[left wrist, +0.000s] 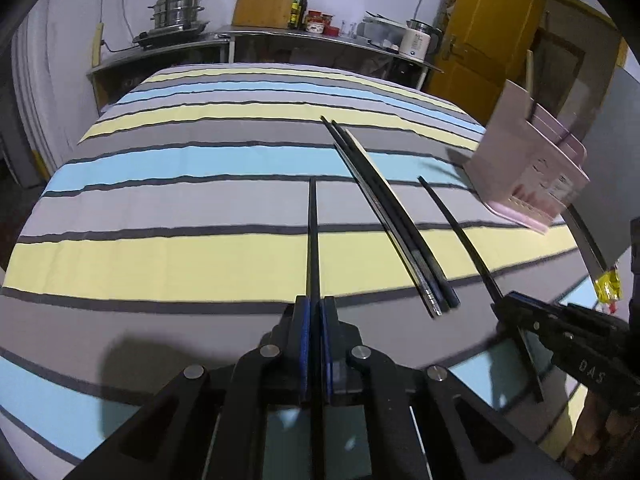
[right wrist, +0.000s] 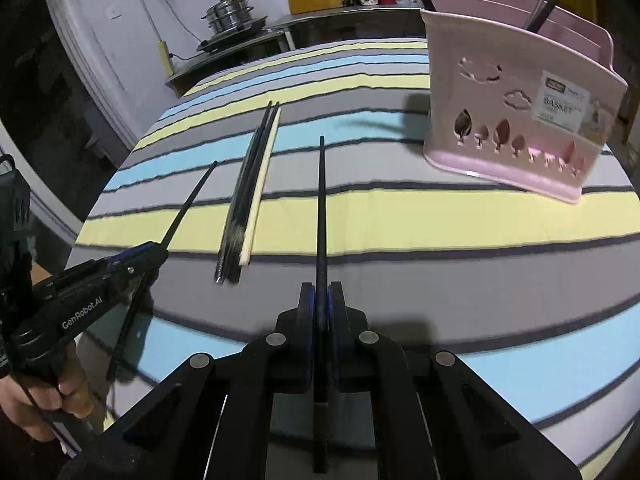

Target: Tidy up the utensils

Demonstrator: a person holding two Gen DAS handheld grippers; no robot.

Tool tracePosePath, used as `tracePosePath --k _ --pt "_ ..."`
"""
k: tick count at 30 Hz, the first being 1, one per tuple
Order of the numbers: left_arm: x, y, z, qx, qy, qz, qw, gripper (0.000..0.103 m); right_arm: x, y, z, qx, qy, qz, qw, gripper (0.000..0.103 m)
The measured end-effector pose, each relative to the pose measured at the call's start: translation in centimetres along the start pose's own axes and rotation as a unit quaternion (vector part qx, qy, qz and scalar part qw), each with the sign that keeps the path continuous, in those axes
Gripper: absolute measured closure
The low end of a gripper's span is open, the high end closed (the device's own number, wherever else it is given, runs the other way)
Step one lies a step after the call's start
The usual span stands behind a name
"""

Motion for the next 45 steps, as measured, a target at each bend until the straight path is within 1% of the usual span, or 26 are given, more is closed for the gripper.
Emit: tracePosePath --k 2,7,9,15,18,20,21,22,23,26,28,30,34,39,45 --pt "0.3 0.0 -0.1 -0.006 0.003 -0.003 1.0000 0.097 0.2 0.4 -0.1 0.004 0.004 0.007 1.000 0.096" --pt "1.8 0.2 -1.3 -0.005 0.010 -0.005 0.9999 0.095 2.2 1.6 -0.7 0.003 -0.014 0.027 1.000 0.093" --pt "2.4 -0.1 -1.8 -0.010 0.010 -0.013 0.9998 0.091 2.7 1.5 -1.4 -0.001 -0.010 0.027 1.000 0.093" --pt "3.6 -0.7 -2.9 0.009 0.011 -0.048 0.9987 0.086 4.2 1.8 -3.7 -0.012 0.000 0.031 0.999 0.093" --pt "3.9 -1.3 -3.4 0.027 0.011 -0.077 0.9966 0.085 4.7 2.1 -4.1 -0.017 0.002 0.042 0.999 0.093" --pt "4.0 -1.4 -3.5 0.032 0.010 -0.083 0.9960 0.085 4.9 2.2 -4.3 -0.016 0.003 0.044 0.999 0.093" --pt "4.1 -1.4 -3.5 0.033 0.011 -0.084 0.9959 0.086 5.0 2.2 -4.4 -0.016 0.004 0.044 0.999 0.097" --pt "4.2 -1.3 -3.6 0.034 0.013 -0.083 0.9958 0.093 5.1 2.2 -4.4 -0.017 0.005 0.045 0.999 0.097" --pt "4.3 -1.2 -3.6 0.036 0.015 -0.081 0.9959 0.097 5.2 2.1 -4.4 -0.014 0.008 0.043 0.999 0.097" --pt "4.5 -0.5 -3.4 0.019 0.017 -0.062 0.9978 0.098 5.3 2.1 -3.8 -0.003 0.006 0.037 0.999 0.098" --pt "4.7 -0.2 -2.5 0.018 0.006 -0.056 0.9982 0.098 5.5 2.3 -2.6 0.005 -0.008 0.037 0.999 0.098" --pt "5.0 -0.3 -1.3 0.009 -0.007 -0.051 0.9986 0.098 5.6 2.5 -1.3 0.013 -0.022 0.040 0.999 0.098" --pt "6.0 -0.8 1.7 0.000 -0.037 -0.050 0.9980 0.098 6.0 2.8 1.5 0.030 -0.048 0.036 0.998 0.098" --pt "7.4 -1.5 5.7 -0.016 -0.074 -0.047 0.9960 0.098 6.3 2.7 4.9 0.048 -0.077 0.029 0.995 0.098" --pt "8.7 -2.7 9.5 -0.036 -0.107 -0.053 0.9922 0.098 6.7 2.3 8.7 0.059 -0.110 0.020 0.992 0.098"
Point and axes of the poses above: each gripper's, at about its wrist camera, not at the fingertips, and z roughly against the way its jaws point, y to its left, x to its top, the point moved 5 cm from there along -z, roughly the way its jaws point, and after that the axes turned 11 degrees about -z, right-handed, at the moved point
